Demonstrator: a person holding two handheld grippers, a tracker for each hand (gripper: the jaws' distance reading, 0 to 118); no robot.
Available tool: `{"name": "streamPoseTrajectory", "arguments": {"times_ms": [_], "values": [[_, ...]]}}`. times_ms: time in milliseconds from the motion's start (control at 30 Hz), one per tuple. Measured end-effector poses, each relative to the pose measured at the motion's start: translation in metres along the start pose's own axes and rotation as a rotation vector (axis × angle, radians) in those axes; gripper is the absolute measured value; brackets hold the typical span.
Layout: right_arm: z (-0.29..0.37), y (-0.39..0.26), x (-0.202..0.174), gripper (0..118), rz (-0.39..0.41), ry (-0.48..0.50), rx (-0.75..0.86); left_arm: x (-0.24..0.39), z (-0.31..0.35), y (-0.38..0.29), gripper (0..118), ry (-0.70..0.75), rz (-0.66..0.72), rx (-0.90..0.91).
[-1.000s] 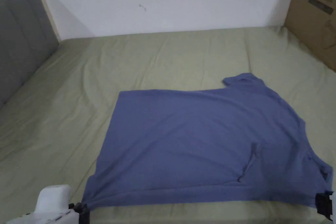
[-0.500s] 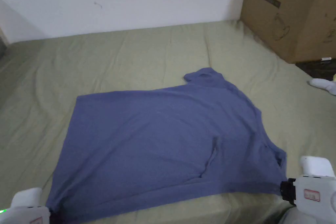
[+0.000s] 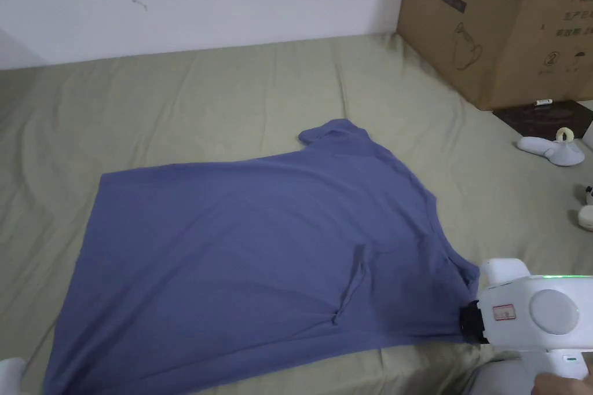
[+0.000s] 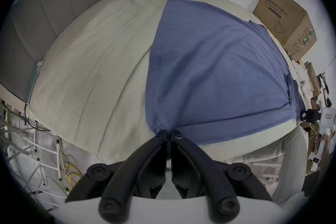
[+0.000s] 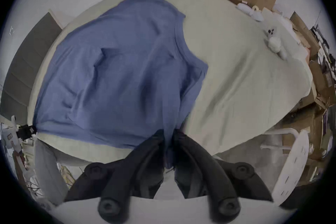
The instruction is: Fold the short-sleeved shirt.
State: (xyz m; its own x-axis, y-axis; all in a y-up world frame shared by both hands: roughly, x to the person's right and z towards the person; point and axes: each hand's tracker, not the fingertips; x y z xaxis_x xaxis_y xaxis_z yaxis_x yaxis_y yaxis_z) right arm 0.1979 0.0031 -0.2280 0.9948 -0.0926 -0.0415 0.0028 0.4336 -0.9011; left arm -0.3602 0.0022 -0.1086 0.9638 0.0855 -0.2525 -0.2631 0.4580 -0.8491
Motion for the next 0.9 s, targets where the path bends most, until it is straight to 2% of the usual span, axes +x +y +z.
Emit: {"name": "streamPoseTrajectory", "arguments": {"times_ms": [167, 300, 400, 533, 567, 600, 667, 700, 867, 900], "values": [[0.035, 0.008, -0.001, 8, -0.061, 0.033, 0.073, 0.005, 0.028, 0.016, 2, -0.001, 0.016, 0.029], [0.041, 0.043, -0.001, 8, -0.071, 0.058, 0.109, 0.008, 0.038, 0.056, 2, -0.017, 0.027, 0.084], [0.024, 0.085, 0.002, 8, -0.094, 0.058, 0.125, 0.015, 0.027, 0.101, 2, -0.01, 0.002, 0.116], [-0.018, 0.136, 0.002, 8, -0.173, 0.057, 0.077, 0.021, -0.018, 0.158, 2, -0.006, -0.007, 0.076], [-0.025, 0.142, -0.006, 8, -0.187, 0.044, 0.072, 0.024, -0.03, 0.166, 5, 0.005, -0.014, 0.067], [-0.032, 0.145, -0.007, 17, -0.184, 0.048, 0.069, 0.026, -0.039, 0.17, 27, 0.016, -0.036, 0.054], [-0.045, 0.152, -0.013, 70, -0.161, 0.031, 0.018, 0.029, -0.054, 0.173, 94, 0.078, -0.04, 0.012], [-0.049, 0.153, -0.014, 84, -0.147, 0.017, 0.008, 0.028, -0.058, 0.173, 112, 0.085, -0.049, -0.001], [-0.021, 0.138, -0.017, 83, -0.108, 0.016, 0.092, 0.012, -0.038, 0.151, 109, 0.04, 0.006, 0.031], [-0.015, 0.133, -0.018, 74, -0.096, 0.01, 0.108, 0.009, -0.032, 0.145, 105, 0.036, 0.014, 0.04]]}}
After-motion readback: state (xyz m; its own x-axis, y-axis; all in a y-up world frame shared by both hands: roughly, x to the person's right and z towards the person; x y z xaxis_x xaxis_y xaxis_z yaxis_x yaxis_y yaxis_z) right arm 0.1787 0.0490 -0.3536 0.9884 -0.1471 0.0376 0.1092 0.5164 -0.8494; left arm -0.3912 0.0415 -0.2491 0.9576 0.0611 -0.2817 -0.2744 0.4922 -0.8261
